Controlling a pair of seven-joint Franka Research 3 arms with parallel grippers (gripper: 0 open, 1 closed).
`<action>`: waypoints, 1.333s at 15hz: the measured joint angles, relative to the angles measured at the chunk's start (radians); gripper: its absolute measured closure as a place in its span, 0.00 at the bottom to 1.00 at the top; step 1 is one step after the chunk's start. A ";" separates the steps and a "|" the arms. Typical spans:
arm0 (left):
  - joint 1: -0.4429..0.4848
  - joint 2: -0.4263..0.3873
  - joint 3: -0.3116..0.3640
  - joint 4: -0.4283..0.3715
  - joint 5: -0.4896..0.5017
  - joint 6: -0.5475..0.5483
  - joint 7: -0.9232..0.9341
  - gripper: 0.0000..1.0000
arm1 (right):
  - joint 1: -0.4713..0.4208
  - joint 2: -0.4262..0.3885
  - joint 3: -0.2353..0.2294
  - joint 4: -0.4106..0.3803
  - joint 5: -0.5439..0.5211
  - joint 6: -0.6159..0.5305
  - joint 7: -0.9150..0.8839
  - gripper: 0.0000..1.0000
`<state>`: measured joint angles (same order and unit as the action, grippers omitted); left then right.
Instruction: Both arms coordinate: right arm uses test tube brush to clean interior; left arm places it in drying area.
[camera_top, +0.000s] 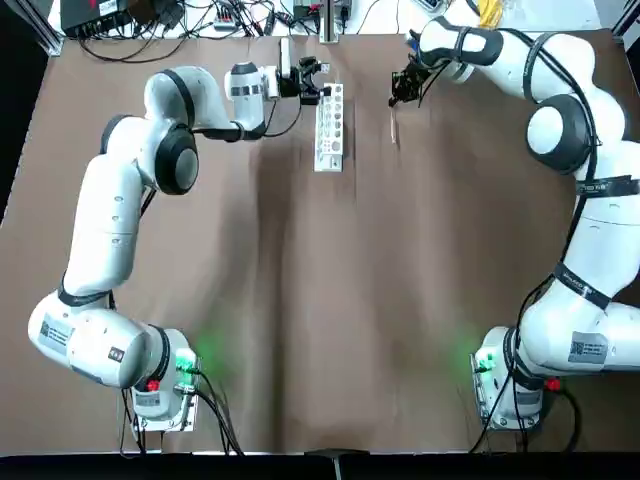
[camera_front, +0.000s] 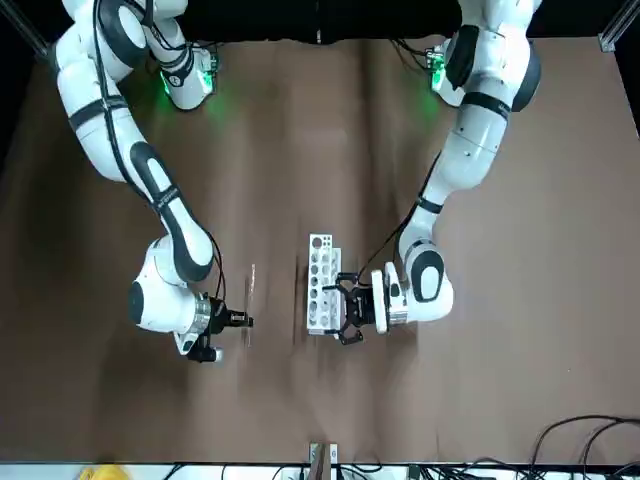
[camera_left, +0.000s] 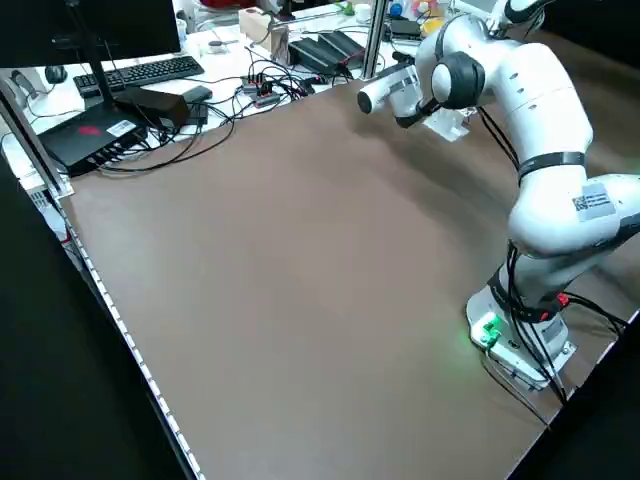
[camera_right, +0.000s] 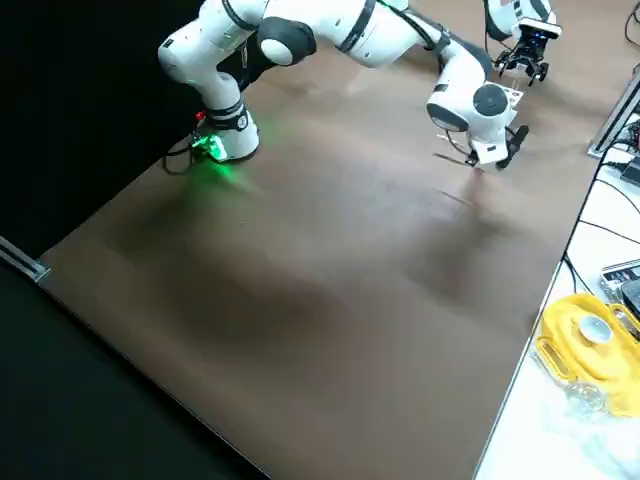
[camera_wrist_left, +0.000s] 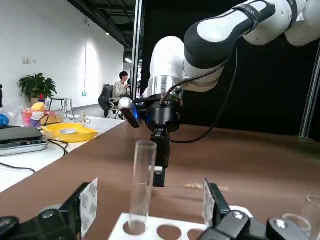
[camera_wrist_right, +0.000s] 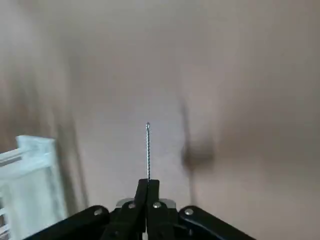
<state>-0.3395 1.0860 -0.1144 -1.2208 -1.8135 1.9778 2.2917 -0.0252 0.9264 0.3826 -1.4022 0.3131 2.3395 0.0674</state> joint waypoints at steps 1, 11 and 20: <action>-0.006 0.009 0.000 0.002 -0.010 0.003 0.011 0.01 | 0.001 0.001 -0.010 -0.012 0.000 0.006 0.005 0.98; -0.042 0.057 0.000 0.045 -0.072 0.026 0.074 0.21 | 0.008 0.001 -0.021 -0.037 0.000 0.007 0.019 0.86; -0.045 0.074 0.000 0.068 -0.073 0.044 0.107 0.43 | -0.061 -0.100 -0.028 0.009 -0.054 -0.206 0.018 0.00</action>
<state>-0.3844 1.1602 -0.1140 -1.1524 -1.8863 2.0218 2.3983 -0.0861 0.8268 0.3547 -1.3934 0.2592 2.1332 0.0855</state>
